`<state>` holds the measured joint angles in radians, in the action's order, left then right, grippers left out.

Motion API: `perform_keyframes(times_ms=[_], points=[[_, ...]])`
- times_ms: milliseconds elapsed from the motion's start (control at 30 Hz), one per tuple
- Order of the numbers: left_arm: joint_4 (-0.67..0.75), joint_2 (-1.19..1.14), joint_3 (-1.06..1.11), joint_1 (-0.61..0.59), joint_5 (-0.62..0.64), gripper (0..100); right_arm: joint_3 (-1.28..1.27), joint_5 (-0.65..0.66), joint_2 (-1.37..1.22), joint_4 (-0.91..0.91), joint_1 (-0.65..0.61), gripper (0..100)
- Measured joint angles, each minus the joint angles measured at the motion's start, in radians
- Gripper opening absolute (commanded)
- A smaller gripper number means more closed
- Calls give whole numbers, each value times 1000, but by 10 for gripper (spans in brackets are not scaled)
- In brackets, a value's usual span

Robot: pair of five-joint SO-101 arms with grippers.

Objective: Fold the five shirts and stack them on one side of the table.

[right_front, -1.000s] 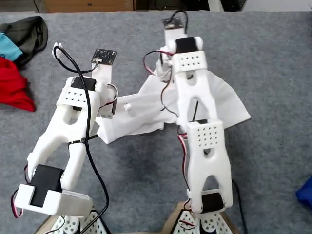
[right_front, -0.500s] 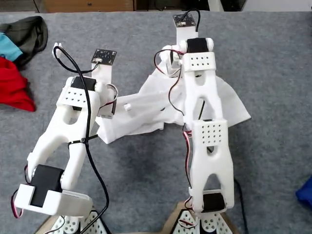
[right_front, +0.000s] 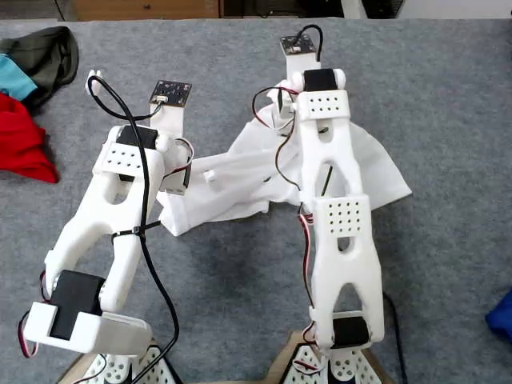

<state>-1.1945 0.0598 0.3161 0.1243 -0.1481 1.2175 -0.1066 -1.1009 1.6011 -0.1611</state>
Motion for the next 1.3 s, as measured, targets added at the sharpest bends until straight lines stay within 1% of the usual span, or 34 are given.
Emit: perform_keyframes(times_ms=[67,200,267,500,633,800,867,1067,1133,1300], points=[[0,0,0,0,0,19,0,0,-8,-17,0,191],[0,0,20,0,0,19,0,0,-29,-34,12,49],[0,0,31,0,0,19,0,0,-37,-40,23,4],[0,0,35,0,0,19,8,0,-37,-41,52,7],[0,0,35,0,0,19,140,0,-37,-31,74,6],[0,0,35,0,0,19,324,0,-37,64,75,6],[0,0,35,0,0,19,358,0,-37,86,81,6],[0,0,35,0,0,19,361,0,-37,127,126,16],[0,0,35,0,0,19,361,0,-37,157,120,21],[0,0,35,0,0,19,308,0,-37,166,77,51]])
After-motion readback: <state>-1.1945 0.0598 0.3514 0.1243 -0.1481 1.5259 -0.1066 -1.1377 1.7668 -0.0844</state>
